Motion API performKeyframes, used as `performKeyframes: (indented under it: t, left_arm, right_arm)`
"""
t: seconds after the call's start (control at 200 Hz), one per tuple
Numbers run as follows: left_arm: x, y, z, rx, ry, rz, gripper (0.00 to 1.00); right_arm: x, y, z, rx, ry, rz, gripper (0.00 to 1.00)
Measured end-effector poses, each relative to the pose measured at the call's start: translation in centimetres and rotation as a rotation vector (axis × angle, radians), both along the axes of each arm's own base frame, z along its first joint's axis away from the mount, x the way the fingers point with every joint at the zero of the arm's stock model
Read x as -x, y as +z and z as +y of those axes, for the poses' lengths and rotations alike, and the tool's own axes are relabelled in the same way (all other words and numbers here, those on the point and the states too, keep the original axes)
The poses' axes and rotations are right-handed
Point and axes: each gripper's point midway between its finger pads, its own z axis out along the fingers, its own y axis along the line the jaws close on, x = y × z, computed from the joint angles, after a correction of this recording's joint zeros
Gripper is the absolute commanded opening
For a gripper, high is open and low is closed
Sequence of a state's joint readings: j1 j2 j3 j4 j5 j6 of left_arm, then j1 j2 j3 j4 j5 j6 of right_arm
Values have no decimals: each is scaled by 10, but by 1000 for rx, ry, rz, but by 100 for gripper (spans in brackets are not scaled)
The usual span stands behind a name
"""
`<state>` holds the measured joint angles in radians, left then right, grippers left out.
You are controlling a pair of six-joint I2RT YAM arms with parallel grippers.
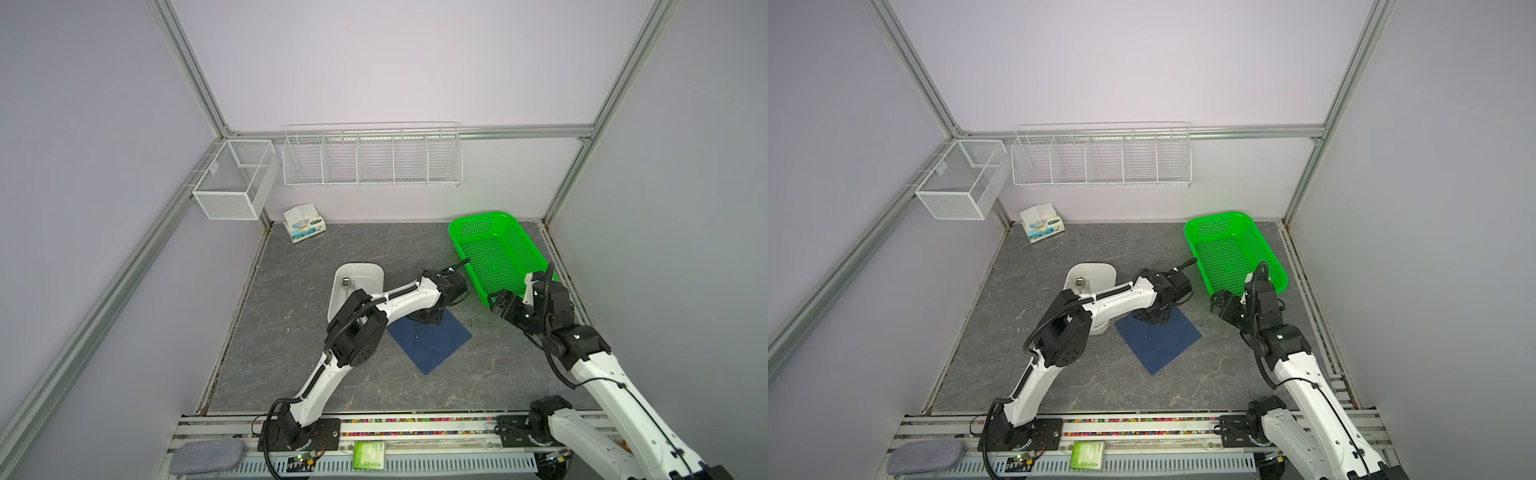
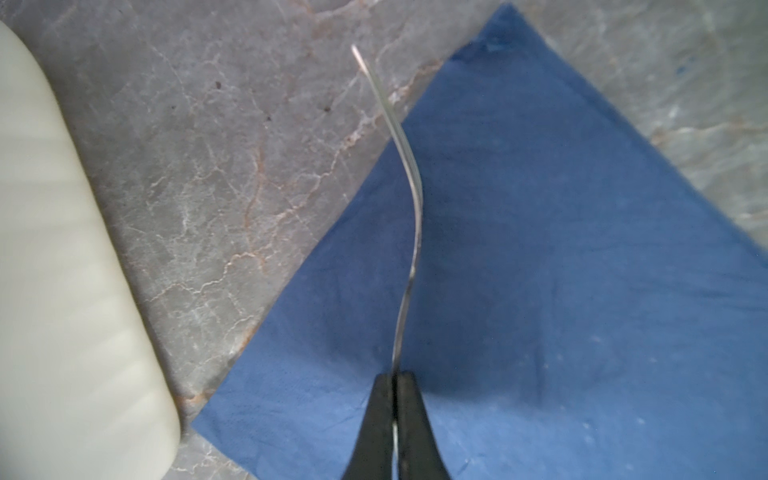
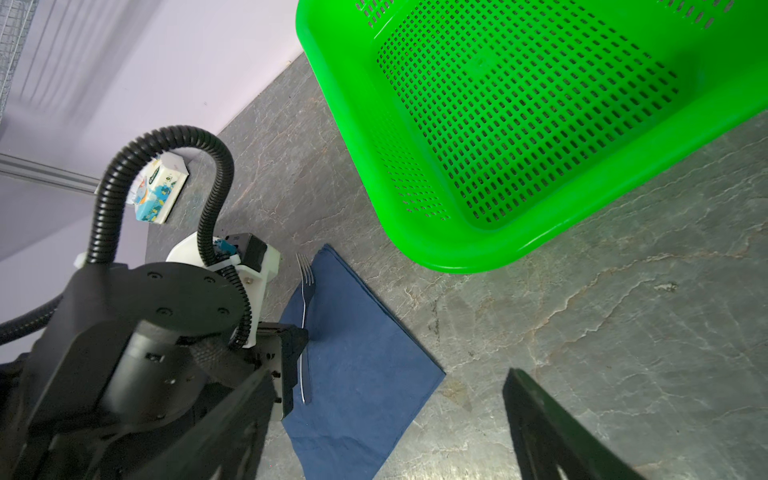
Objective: Place the utensils on the paper napkin and roll it up
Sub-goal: 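Lower the fork onto the napkin and open the left gripper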
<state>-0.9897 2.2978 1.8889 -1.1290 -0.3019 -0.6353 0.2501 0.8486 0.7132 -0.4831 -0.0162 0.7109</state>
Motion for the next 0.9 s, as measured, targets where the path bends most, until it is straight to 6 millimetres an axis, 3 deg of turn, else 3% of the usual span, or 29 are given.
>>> performKeyframes:
  t: [0.57, 0.9]
  left_arm:
    - [7, 1, -11, 44, -20, 39, 15]
    - [4, 9, -19, 65, -34, 22, 5]
  right_arm:
    - [8, -31, 12, -28, 57, 106, 89]
    - [10, -40, 16, -41, 76, 136, 89]
